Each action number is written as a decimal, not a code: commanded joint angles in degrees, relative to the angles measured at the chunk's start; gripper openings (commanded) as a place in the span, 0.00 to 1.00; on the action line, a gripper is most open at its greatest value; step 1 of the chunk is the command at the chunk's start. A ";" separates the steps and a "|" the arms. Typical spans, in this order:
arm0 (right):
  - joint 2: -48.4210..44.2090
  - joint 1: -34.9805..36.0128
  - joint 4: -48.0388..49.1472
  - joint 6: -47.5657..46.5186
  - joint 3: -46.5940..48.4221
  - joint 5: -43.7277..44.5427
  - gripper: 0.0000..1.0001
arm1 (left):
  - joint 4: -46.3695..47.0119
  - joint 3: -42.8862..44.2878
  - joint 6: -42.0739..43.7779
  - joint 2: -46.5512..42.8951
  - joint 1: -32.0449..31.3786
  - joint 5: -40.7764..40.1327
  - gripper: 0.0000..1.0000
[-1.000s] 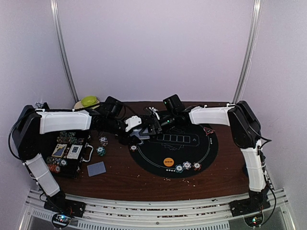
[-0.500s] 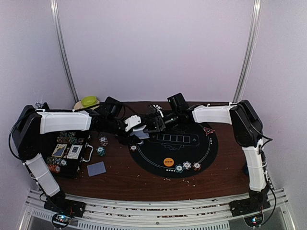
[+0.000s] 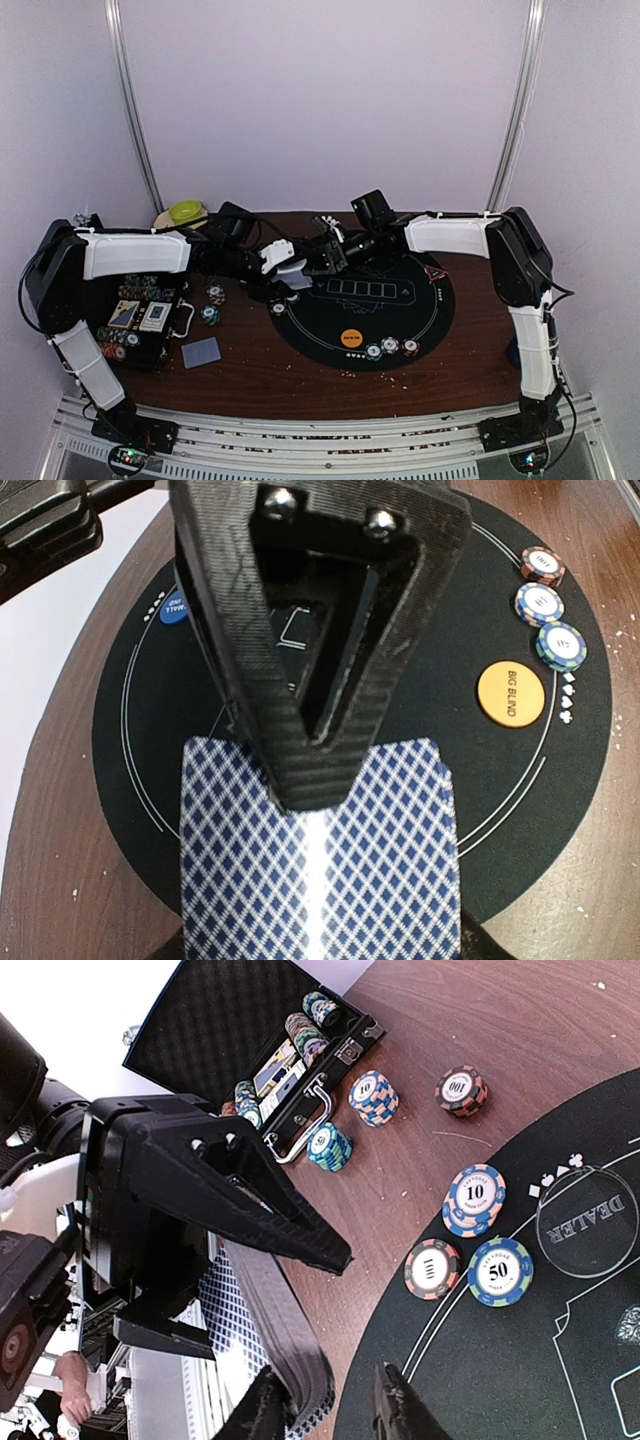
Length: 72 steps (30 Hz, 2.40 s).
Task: Distribute texas hold em gaming equipment
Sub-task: Pick up the poker card from the face-down deck piles, then distribute the poker card in the small blind area.
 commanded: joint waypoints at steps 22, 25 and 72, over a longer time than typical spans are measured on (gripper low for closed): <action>0.05 1.05 1.23 2.93 0.76 -0.79 0.38 | 5.35 1.25 -0.43 0.67 -1.05 1.71 0.05; -1.27 -0.15 0.60 1.41 -0.43 0.89 0.29 | 5.52 1.26 -0.72 0.54 -1.01 1.32 0.04; -5.49 -2.90 -7.01 -7.21 1.66 -7.28 0.00 | 5.79 1.13 -0.62 1.57 -1.00 0.45 0.04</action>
